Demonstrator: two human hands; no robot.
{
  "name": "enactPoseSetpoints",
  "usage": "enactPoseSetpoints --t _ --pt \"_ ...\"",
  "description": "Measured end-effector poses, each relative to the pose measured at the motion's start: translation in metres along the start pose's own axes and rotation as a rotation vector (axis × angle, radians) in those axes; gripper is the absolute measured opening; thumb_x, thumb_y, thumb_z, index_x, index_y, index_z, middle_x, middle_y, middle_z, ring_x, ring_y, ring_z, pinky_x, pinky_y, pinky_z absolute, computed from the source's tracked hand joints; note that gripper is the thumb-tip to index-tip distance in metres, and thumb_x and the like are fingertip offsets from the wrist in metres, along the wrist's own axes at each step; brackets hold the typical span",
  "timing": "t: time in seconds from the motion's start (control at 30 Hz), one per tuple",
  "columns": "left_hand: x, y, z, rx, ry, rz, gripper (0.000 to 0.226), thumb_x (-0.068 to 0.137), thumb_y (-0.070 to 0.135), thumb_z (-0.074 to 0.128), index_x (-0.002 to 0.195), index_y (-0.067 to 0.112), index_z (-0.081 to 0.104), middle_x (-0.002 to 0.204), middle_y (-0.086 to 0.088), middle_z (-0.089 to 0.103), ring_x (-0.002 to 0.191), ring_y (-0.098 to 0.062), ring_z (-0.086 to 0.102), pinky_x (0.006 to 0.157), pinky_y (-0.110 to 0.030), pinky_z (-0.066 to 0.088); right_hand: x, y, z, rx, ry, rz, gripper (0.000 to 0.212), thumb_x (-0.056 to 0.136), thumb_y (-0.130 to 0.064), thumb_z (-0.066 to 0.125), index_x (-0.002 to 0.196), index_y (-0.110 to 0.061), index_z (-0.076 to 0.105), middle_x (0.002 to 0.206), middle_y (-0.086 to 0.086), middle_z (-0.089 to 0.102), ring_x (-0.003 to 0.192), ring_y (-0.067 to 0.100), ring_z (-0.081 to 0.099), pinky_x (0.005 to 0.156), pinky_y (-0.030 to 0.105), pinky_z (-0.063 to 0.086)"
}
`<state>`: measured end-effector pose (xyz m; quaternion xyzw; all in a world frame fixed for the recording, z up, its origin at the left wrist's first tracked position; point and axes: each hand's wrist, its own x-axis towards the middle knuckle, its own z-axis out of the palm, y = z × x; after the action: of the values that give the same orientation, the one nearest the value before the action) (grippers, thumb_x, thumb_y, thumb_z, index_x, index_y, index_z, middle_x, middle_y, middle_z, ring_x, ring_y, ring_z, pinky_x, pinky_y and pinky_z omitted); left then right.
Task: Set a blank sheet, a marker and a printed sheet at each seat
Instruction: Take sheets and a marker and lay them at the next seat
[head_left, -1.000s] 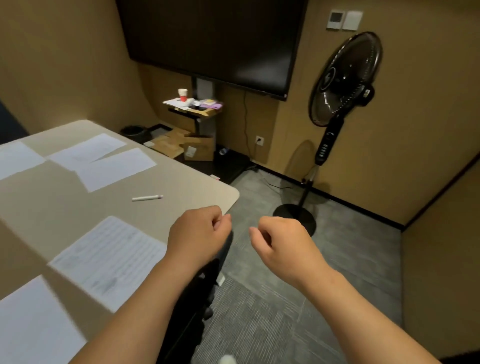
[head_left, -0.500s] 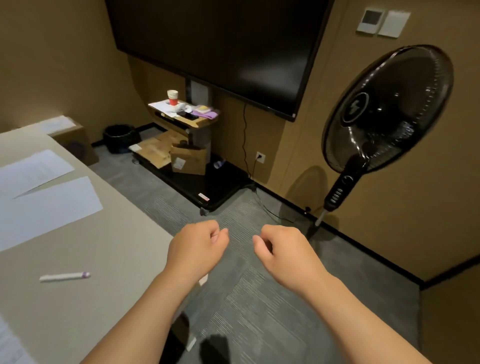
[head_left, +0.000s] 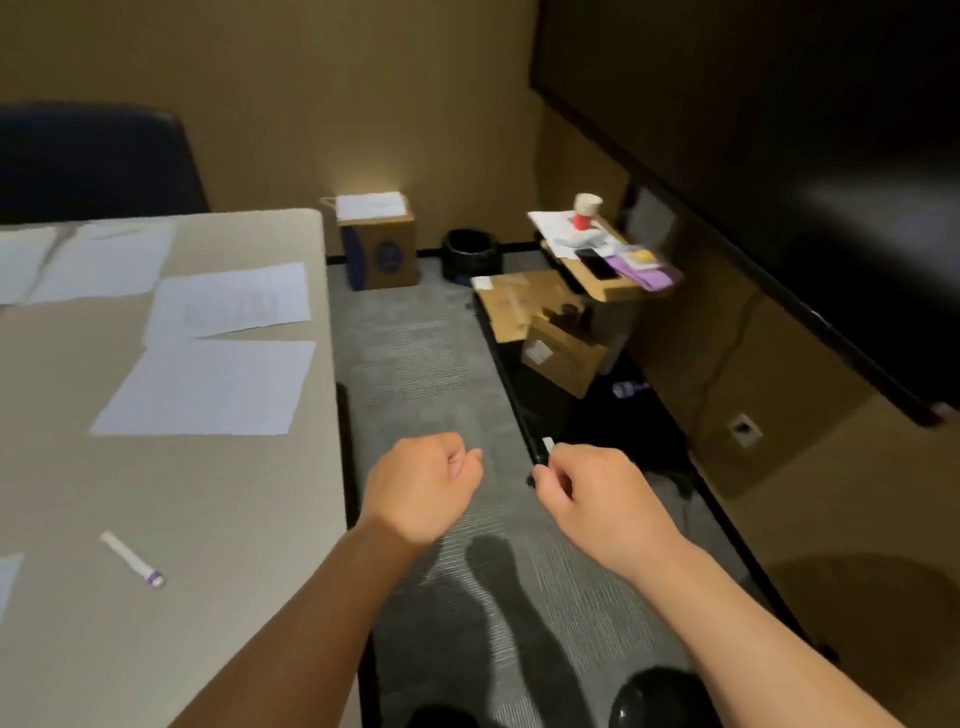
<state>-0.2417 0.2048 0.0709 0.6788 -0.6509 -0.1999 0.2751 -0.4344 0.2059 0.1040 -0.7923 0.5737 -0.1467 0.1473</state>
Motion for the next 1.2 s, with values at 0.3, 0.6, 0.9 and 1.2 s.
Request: enactPoseSetpoints --t 0.3,0.6,0.9,1.2 --pt "0.085 -0.053 -0.017 0.064 0.217 -0.327 0.042 0.091 0.043 0.051 0.059 0.018 0.043 0.055 0.002 0.051 0.057 -0.016 0.05 0.055 -0.03 0.041 0.161 -0.026 0.039 0.005 -0.189 -0.315 0.041 0.094 -0.032 0.051 0.058 -0.021 0.035 0.056 -0.001 0.044 0.056 0.019 0.048 0.058 0.038 0.041" --pt "0.156 -0.133 -0.078 0.121 0.418 -0.684 0.043 0.092 0.041 0.048 0.058 0.018 0.036 0.051 0.003 0.042 0.052 -0.018 0.041 0.052 -0.029 0.033 0.328 -0.122 0.094 -0.04 -0.438 -0.694 0.038 0.095 -0.037 0.048 0.063 -0.02 0.037 0.058 -0.003 0.043 0.06 0.022 0.047 0.057 0.037 0.039" --pt "0.149 -0.193 -0.097 0.074 0.659 -1.121 0.04 0.093 0.043 0.05 0.061 0.019 0.047 0.055 0.003 0.052 0.056 -0.019 0.054 0.054 -0.029 0.042 0.4 -0.214 0.161 0.0 -0.687 -1.13 0.042 0.098 -0.032 0.046 0.061 -0.02 0.032 0.055 -0.002 0.039 0.05 0.015 0.034 0.053 0.033 0.033" --pt "0.126 -0.214 -0.088 0.112 0.891 -1.483 0.013 0.09 0.032 0.057 0.088 0.019 0.061 0.089 -0.001 0.057 0.078 -0.02 0.059 0.071 -0.035 0.051 0.44 -0.276 0.205 -0.086 -0.957 -1.446 0.041 0.1 -0.033 0.041 0.063 -0.018 0.034 0.058 -0.001 0.043 0.054 0.017 0.04 0.057 0.033 0.039"
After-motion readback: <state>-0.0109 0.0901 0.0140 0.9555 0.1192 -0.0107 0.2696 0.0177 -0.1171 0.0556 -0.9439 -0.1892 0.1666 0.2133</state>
